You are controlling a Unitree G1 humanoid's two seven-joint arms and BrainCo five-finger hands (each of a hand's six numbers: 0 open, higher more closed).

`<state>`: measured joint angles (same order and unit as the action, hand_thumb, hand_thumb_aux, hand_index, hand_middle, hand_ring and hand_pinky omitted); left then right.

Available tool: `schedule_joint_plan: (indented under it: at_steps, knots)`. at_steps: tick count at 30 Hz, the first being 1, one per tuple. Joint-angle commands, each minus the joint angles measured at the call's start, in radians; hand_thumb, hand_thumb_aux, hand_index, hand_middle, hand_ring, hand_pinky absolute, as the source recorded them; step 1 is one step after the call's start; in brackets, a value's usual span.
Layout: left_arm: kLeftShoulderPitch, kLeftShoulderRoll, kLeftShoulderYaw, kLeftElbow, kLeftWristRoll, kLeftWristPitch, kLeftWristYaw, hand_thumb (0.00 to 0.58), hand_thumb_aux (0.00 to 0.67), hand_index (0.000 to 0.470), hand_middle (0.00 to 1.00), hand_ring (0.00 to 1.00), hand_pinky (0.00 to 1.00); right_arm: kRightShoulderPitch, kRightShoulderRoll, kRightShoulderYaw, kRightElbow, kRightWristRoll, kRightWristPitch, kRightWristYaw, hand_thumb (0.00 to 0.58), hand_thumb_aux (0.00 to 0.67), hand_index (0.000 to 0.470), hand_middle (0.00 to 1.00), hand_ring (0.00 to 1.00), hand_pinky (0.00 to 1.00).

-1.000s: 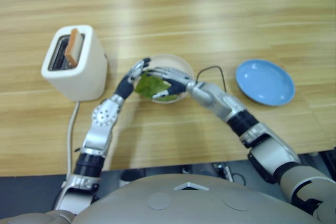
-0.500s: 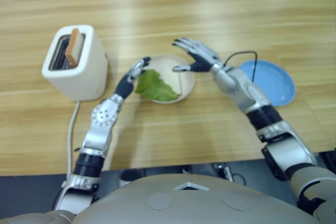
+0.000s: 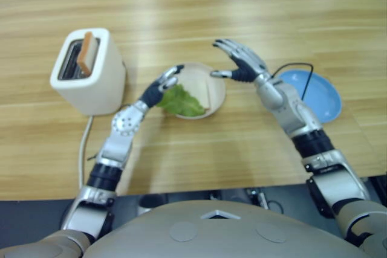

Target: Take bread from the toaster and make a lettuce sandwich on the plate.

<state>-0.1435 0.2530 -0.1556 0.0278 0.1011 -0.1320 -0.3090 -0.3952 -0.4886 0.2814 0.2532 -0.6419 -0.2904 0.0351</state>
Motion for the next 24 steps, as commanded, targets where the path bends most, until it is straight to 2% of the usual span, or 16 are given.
schedule_joint_plan:
  at_steps: [1,6,13,16,18,20,21,23,24]
  knots:
    - [-0.015,0.018,0.053,-0.051,-0.014,-0.004,0.017,0.000,0.000,0.000,0.00,0.00,0.00,0.007,-0.002,0.046,0.008,-0.062,0.008,0.004,0.000,0.000,0.000,0.00,0.00,0.00]
    - [-0.009,0.037,0.109,-0.078,-0.009,0.003,0.040,0.000,0.000,0.000,0.00,0.00,0.00,-0.032,0.035,0.148,0.085,-0.178,0.010,-0.022,0.000,0.000,0.000,0.00,0.00,0.00]
    - [0.007,0.050,0.161,-0.079,-0.013,0.010,0.068,0.000,0.000,0.000,0.00,0.00,0.00,-0.154,0.134,0.300,0.357,-0.303,0.009,-0.106,0.000,0.000,0.000,0.00,0.00,0.00]
    - [0.010,0.045,0.167,-0.078,-0.016,0.013,0.072,0.000,0.000,0.000,0.00,0.00,0.00,-0.210,0.170,0.342,0.484,-0.326,0.009,-0.155,0.049,0.029,0.020,0.00,0.00,0.00]
    - [0.013,0.041,0.165,-0.076,-0.017,0.014,0.073,0.000,0.000,0.000,0.00,0.00,0.00,-0.241,0.190,0.361,0.556,-0.331,0.007,-0.188,0.053,0.032,0.022,0.00,0.00,0.00]
    - [0.015,0.037,0.160,-0.074,-0.017,0.013,0.075,0.000,0.000,0.000,0.00,0.00,0.00,-0.267,0.203,0.378,0.611,-0.336,0.007,-0.215,0.104,0.063,0.043,0.00,0.00,0.00]
    - [0.015,0.036,0.158,-0.072,-0.017,0.013,0.076,0.000,0.000,0.000,0.00,0.00,0.00,-0.276,0.208,0.385,0.630,-0.338,0.007,-0.226,0.104,0.063,0.043,0.00,0.00,0.00]
    - [0.016,0.033,0.155,-0.072,-0.017,0.014,0.077,0.000,0.000,0.000,0.00,0.00,0.00,-0.289,0.213,0.396,0.656,-0.343,0.006,-0.243,0.198,0.126,0.087,0.00,0.00,0.00]
    - [0.016,0.033,0.155,-0.071,-0.017,0.014,0.078,0.000,0.000,0.000,0.00,0.00,0.00,-0.293,0.213,0.402,0.664,-0.344,0.006,-0.249,0.198,0.126,0.087,0.00,0.00,0.00]
